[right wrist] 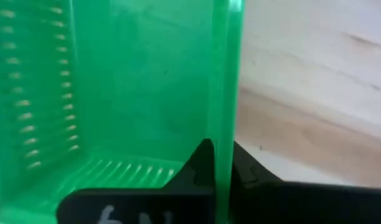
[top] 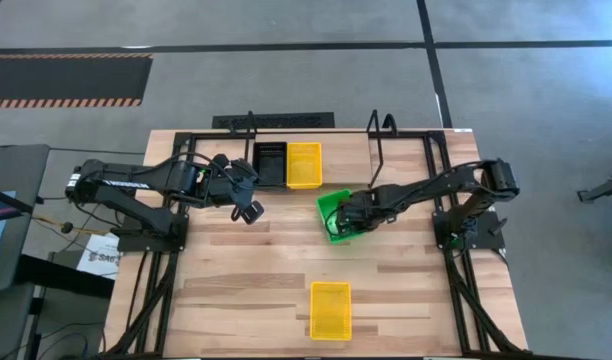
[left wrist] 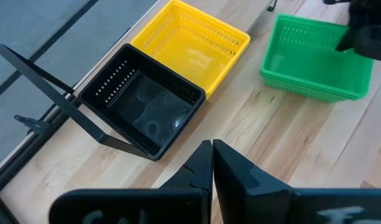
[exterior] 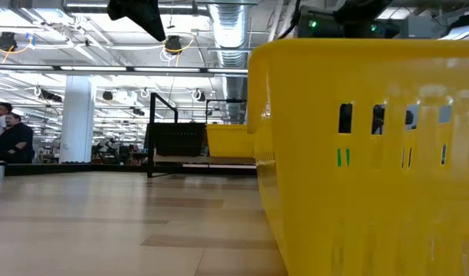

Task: Stack baskets on shelf by color
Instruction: Put the stacked green bins on the shelf

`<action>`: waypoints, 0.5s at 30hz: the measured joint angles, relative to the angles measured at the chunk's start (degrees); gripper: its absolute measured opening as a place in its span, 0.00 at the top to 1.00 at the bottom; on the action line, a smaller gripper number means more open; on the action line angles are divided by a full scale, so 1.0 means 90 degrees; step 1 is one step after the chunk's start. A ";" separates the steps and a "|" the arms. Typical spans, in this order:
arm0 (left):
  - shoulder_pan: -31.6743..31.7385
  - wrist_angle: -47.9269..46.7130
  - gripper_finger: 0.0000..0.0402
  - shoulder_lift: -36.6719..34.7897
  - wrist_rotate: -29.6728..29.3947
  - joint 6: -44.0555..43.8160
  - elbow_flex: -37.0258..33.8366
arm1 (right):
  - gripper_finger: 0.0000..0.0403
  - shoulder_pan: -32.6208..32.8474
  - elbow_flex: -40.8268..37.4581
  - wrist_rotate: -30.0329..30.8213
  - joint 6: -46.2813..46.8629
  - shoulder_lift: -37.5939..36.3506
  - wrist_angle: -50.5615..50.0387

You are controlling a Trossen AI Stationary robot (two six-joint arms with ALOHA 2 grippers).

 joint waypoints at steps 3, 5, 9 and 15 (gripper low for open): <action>0.0000 0.0000 1.00 0.0000 -0.0001 -0.0002 0.0000 | 0.97 0.0286 0.0149 0.0025 0.0314 -0.0129 -0.0087; 0.0000 0.0000 1.00 -0.0002 0.0001 -0.0002 0.0000 | 0.97 0.0501 0.0287 0.0113 0.0523 -0.0251 -0.0153; 0.0000 0.0000 1.00 -0.0002 0.0001 -0.0002 0.0000 | 0.97 0.0953 0.0647 0.0667 0.1007 -0.0477 -0.0475; 0.0000 0.0000 1.00 -0.0002 0.0005 -0.0002 0.0000 | 0.97 0.1348 0.1287 0.1798 0.1490 -0.0783 -0.1245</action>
